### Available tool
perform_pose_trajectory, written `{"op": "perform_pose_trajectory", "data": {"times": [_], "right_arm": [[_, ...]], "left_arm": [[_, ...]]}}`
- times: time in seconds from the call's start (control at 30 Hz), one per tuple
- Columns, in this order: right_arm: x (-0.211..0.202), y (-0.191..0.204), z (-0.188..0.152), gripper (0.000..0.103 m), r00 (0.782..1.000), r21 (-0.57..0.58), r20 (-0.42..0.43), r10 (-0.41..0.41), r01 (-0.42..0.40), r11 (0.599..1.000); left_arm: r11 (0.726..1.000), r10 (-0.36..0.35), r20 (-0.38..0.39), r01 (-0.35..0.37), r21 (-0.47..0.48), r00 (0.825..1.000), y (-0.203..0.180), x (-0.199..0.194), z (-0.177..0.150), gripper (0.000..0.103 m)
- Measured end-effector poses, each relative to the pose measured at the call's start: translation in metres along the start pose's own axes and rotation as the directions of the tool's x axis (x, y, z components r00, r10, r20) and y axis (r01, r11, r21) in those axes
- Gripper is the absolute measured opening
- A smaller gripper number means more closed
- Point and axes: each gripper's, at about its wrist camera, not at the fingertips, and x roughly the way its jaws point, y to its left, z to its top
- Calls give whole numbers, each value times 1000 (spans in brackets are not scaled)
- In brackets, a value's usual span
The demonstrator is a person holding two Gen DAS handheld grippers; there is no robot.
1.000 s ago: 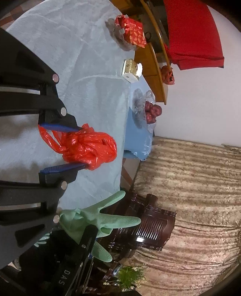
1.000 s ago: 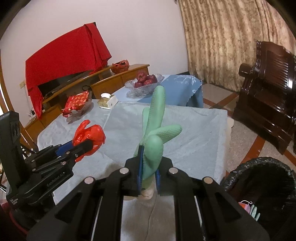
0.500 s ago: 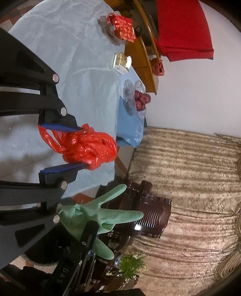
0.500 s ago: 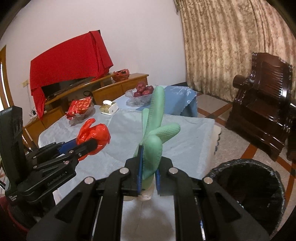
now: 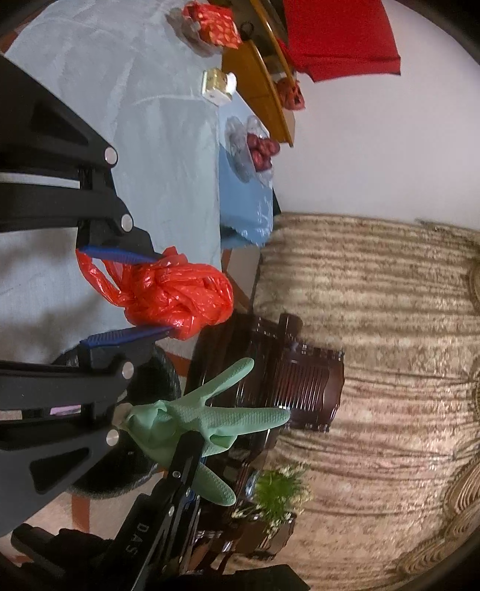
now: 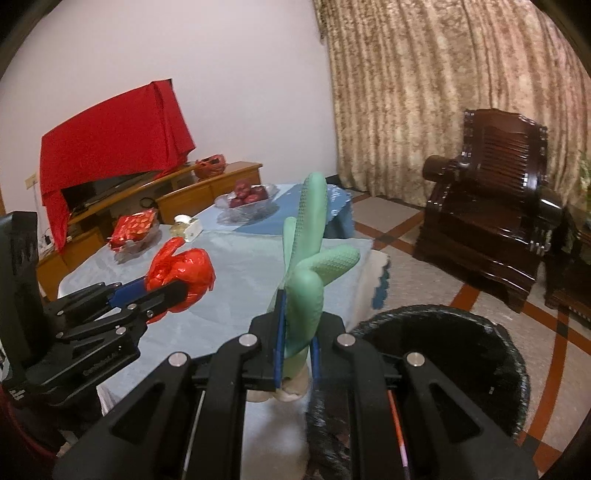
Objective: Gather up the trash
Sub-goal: 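Lift the red bag and green glove and carry both over the bin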
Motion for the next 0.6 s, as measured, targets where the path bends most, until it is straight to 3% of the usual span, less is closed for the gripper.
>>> {"op": "perform_pose_trajectory", "data": {"times": [0.6], "right_arm": [[-25,-72,-24,10,989,70,-2,-145,145,987]], "left_arm": [[988,-129,-26,131,83,991,-76,33,5,31]]}}
